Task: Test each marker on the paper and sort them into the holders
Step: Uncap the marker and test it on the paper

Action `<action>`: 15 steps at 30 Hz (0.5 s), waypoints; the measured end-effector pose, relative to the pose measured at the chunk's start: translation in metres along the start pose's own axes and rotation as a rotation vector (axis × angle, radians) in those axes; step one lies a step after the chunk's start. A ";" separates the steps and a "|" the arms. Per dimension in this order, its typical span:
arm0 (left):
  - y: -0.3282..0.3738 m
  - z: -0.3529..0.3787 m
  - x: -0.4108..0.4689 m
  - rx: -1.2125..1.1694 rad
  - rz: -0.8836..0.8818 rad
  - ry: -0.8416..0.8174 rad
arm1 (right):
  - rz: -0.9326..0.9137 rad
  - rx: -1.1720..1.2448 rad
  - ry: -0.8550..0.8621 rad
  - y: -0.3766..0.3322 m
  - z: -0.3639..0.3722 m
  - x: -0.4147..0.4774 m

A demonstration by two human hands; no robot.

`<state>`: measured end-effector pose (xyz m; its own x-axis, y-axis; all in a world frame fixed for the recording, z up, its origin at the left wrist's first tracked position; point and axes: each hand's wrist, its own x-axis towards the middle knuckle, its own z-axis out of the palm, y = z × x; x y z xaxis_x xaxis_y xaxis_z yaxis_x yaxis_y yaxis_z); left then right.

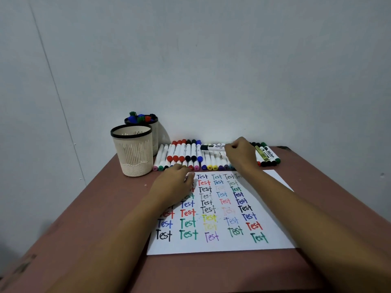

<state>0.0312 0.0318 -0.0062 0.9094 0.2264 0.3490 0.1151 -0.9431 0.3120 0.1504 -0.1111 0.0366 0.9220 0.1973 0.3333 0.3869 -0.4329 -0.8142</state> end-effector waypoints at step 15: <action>0.024 -0.004 -0.004 -0.051 0.280 0.102 | 0.243 0.667 -0.196 0.008 -0.030 -0.058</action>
<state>0.0282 0.0093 0.0037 0.8578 -0.0146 0.5138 -0.1569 -0.9594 0.2346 0.1003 -0.1530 0.0248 0.9364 0.3447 0.0665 0.0223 0.1307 -0.9912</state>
